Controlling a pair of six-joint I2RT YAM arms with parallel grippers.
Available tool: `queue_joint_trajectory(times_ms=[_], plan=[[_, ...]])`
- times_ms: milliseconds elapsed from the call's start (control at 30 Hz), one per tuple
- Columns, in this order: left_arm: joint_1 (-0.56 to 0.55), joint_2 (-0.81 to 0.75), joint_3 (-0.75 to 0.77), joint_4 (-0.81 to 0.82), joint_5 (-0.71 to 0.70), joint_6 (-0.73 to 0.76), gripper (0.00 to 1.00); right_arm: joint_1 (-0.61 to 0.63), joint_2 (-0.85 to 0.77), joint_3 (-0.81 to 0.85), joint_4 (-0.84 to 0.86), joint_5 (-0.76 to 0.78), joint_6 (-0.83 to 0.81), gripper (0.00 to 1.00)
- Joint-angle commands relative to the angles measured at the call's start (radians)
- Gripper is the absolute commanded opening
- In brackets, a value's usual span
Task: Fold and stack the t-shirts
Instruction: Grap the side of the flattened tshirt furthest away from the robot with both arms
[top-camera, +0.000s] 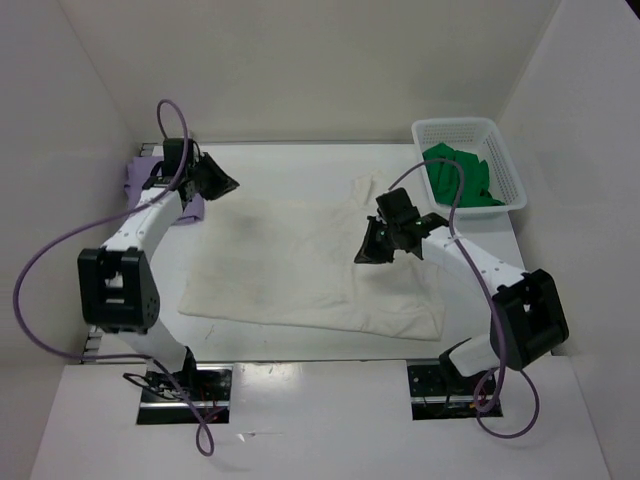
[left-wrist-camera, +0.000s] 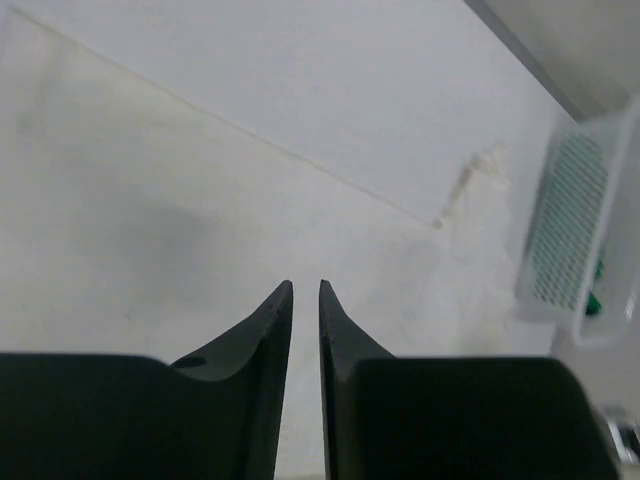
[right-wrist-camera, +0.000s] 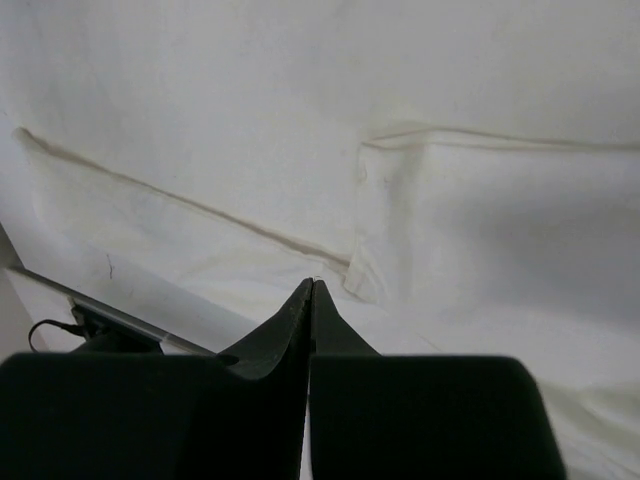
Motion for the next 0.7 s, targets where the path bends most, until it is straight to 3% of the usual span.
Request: queue_joint_trajectory(times_ms=[0, 267, 500, 667], plan=[[0.045, 0.233, 0.074, 0.044, -0.199, 0.039, 0.24, 0.003, 0.069, 0.070, 0.044, -0.020, -0.072, 0.00], [0.077, 0.503, 0.378, 0.031, -0.401, 0.156, 0.54, -0.018, 0.096, 0.071, 0.082, -0.043, -0.072, 0.00], [0.077, 0.611, 0.458, -0.017, -0.452, 0.211, 0.55, -0.038, 0.116, 0.071, 0.093, -0.043, -0.083, 0.03], [0.077, 0.664, 0.489, -0.026, -0.440, 0.211, 0.49, -0.047, 0.135, 0.090, 0.093, -0.043, -0.083, 0.05]])
